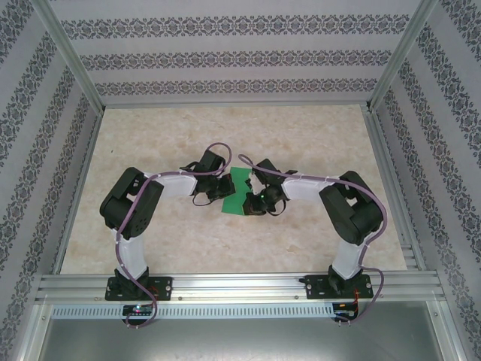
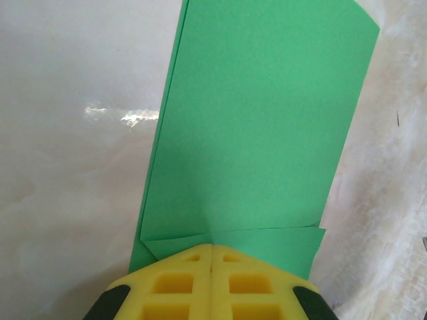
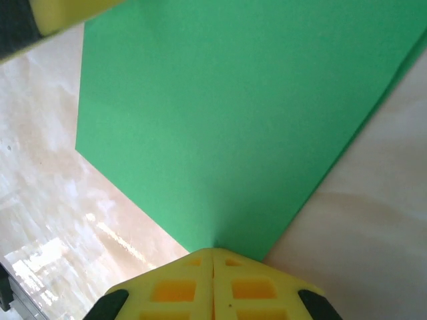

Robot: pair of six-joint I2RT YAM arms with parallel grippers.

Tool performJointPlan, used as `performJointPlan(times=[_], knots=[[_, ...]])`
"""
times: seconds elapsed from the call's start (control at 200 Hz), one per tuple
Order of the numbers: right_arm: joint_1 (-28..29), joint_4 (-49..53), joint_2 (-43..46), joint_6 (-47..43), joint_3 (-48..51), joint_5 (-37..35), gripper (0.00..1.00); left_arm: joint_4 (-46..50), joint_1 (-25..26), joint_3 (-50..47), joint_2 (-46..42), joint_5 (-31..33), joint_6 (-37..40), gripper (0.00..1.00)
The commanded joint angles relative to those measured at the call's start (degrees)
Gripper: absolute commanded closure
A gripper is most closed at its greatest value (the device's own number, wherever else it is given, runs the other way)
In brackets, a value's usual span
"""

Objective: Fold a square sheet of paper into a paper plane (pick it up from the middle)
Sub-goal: Fold the triangle a second time at the center of the table.

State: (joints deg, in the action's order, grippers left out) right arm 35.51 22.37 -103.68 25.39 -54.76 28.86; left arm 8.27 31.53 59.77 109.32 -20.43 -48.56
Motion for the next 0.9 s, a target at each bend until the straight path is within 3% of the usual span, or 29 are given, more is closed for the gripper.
performJointPlan(times=[0.0,0.25,0.385,0.669,0.894], knots=[[0.3,2.6,1.1,-0.5,3.7,1.7,0.93,7.2,0.1,-3.6,3.4,6.0,-0.7,1.0],[-1.3,1.9,5.5,-0.3,6.4,0.4,0.93,7.2,0.1,-3.0,3.8,5.9,-0.5,1.0],[-1.8,-1.0,6.9,0.6,2.7,1.3,0.93,7.2,0.1,-2.9,3.4,5.8,0.0,1.0],[-0.8,-3.8,-3.3,3.6,-7.7,1.6,0.93,8.0,0.1,-2.6,2.9,5.0,1.0,1.0],[-0.4,-1.1,-7.2,2.3,-8.7,1.1,0.93,7.8,0.2,-2.4,2.8,4.5,1.3,1.0]])
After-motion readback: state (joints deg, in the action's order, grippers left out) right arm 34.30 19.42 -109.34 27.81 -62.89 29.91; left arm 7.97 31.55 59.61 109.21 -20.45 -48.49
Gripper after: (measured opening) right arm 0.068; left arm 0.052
